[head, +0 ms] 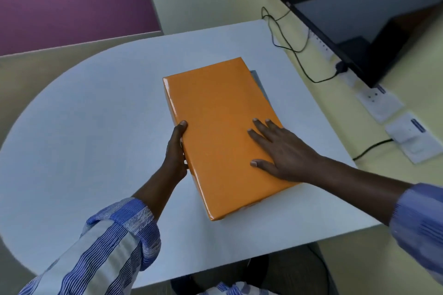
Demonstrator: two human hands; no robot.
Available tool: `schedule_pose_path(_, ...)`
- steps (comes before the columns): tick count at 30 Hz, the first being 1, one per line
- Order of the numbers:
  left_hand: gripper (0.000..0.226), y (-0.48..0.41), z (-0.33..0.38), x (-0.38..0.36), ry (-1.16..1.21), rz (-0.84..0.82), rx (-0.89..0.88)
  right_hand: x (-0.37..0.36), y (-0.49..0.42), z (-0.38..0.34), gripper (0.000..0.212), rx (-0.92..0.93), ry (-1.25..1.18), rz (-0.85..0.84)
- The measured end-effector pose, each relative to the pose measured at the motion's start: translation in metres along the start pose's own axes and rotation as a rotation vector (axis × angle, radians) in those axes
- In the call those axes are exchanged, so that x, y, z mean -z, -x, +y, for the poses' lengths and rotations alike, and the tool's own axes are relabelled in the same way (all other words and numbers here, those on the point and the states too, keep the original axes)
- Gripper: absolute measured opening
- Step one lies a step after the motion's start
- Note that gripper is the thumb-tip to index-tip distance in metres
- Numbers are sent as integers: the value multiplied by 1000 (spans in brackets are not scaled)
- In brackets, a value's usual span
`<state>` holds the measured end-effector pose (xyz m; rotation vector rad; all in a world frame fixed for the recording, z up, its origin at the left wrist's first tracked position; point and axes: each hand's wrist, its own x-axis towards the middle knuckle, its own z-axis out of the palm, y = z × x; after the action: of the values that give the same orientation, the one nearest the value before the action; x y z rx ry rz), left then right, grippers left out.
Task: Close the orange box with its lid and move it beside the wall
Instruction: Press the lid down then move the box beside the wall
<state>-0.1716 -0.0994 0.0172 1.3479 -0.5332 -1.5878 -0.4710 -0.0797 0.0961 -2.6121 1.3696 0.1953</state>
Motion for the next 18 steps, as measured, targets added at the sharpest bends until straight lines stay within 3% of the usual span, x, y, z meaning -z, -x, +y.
schedule_pose_path(6,76,-11,-37,-64,-61,-3,58,-42,44,35,87,-188,-160,43)
schedule_pose_path(8,81,-15,-51,-85,-64,-21,75,-53,58,48,89,-229,-178,48)
schedule_pose_path(11,78,-18,-73,-115,-59,-62,104,-65,77,68,92,-278,-195,56)
schedule_pose_path(15,58,-15,-101,-154,-73,-83,147,-76,99,96,92,-342,-167,78)
schedule_pose_path(18,58,-13,-119,-181,-74,-79,180,-83,111,116,92,-375,-144,87)
